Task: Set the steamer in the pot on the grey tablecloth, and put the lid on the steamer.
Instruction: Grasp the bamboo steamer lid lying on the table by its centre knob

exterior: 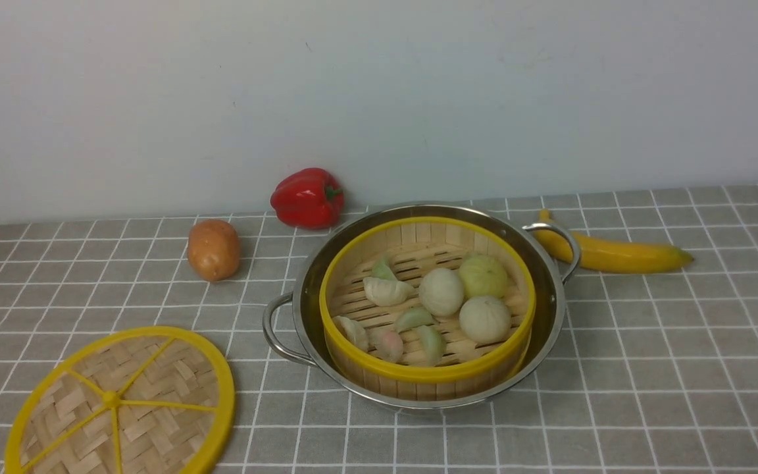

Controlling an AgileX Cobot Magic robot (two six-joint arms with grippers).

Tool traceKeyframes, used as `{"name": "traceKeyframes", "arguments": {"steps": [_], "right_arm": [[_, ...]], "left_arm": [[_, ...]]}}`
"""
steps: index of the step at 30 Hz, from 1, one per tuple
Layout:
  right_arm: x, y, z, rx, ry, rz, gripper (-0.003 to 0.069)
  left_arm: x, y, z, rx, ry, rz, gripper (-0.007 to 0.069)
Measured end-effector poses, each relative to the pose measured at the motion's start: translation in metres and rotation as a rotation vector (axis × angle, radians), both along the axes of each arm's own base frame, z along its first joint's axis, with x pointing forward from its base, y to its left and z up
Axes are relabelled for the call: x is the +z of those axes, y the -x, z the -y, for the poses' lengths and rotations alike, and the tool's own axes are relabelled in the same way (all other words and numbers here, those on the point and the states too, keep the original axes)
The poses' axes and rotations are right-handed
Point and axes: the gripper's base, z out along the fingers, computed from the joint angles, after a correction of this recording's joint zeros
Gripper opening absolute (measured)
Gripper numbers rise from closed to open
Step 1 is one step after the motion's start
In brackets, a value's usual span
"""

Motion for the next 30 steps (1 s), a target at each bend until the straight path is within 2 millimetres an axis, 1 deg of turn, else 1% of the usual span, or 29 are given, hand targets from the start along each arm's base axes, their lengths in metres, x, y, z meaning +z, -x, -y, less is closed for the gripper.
{"name": "traceKeyframes", "arguments": {"steps": [6, 8, 12, 15, 17, 18, 19, 20, 21, 22, 23, 24, 25, 27, 28, 29, 30], "right_arm": [[0.0, 0.0, 0.0, 0.0, -0.001, 0.0, 0.0239], [0.0, 0.0, 0.0, 0.0, -0.001, 0.0, 0.024], [0.0, 0.0, 0.0, 0.0, -0.002, -0.001, 0.024], [0.0, 0.0, 0.0, 0.0, -0.002, -0.001, 0.024], [0.0, 0.0, 0.0, 0.0, -0.002, -0.001, 0.024], [0.0, 0.0, 0.0, 0.0, -0.003, -0.001, 0.024], [0.0, 0.0, 0.0, 0.0, -0.003, -0.001, 0.024], [0.0, 0.0, 0.0, 0.0, -0.003, -0.001, 0.024], [0.0, 0.0, 0.0, 0.0, -0.003, -0.001, 0.024], [0.0, 0.0, 0.0, 0.0, -0.003, -0.001, 0.024], [0.0, 0.0, 0.0, 0.0, -0.003, -0.001, 0.024], [0.0, 0.0, 0.0, 0.0, -0.003, -0.001, 0.024], [0.0, 0.0, 0.0, 0.0, -0.003, -0.001, 0.024], [0.0, 0.0, 0.0, 0.0, -0.003, -0.001, 0.024], [0.0, 0.0, 0.0, 0.0, -0.003, -0.001, 0.024], [0.0, 0.0, 0.0, 0.0, -0.003, -0.001, 0.024], [0.0, 0.0, 0.0, 0.0, -0.004, -0.001, 0.024]], "left_arm": [[-0.001, 0.0, 0.002, -0.027, 0.02, -0.029, 0.0243], [0.004, 0.001, 0.005, -0.059, 0.024, -0.05, 0.0243], [0.019, 0.004, 0.007, -0.081, 0.038, -0.026, 0.0243], [0.042, 0.011, 0.01, -0.11, 0.03, 0.013, 0.0243], [0.057, 0.016, 0.013, -0.133, -0.006, 0.022, 0.0243], [0.057, 0.017, 0.014, -0.141, -0.013, 0.014, 0.0243], [0.072, 0.025, 0.018, -0.172, -0.084, -0.001, 0.0243], [0.077, 0.028, 0.019, -0.182, -0.128, -0.027, 0.0243], [0.077, 0.028, 0.02, -0.192, -0.138, -0.047, 0.0243], [0.087, 0.032, 0.021, -0.208, -0.197, -0.103, 0.0243], [0.09, 0.031, 0.021, -0.223, -0.246, -0.209, 0.0243], [0.096, 0.031, 0.021, -0.229, -0.269, -0.28, 0.0243], [0.099, 0.027, 0.019, -0.235, -0.288, -0.395, 0.0243], [0.101, 0.014, 0.013, -0.233, -0.297, -0.672, 0.0243], [0.103, 0.01, 0.012, -0.227, -0.297, -0.704, 0.0243], [0.104, 0.004, 0.009, -0.225, -0.296, -0.8, 0.0243], [0.107, -0.015, 0.005, -0.222, -0.297, -0.946, 0.0243]]}}
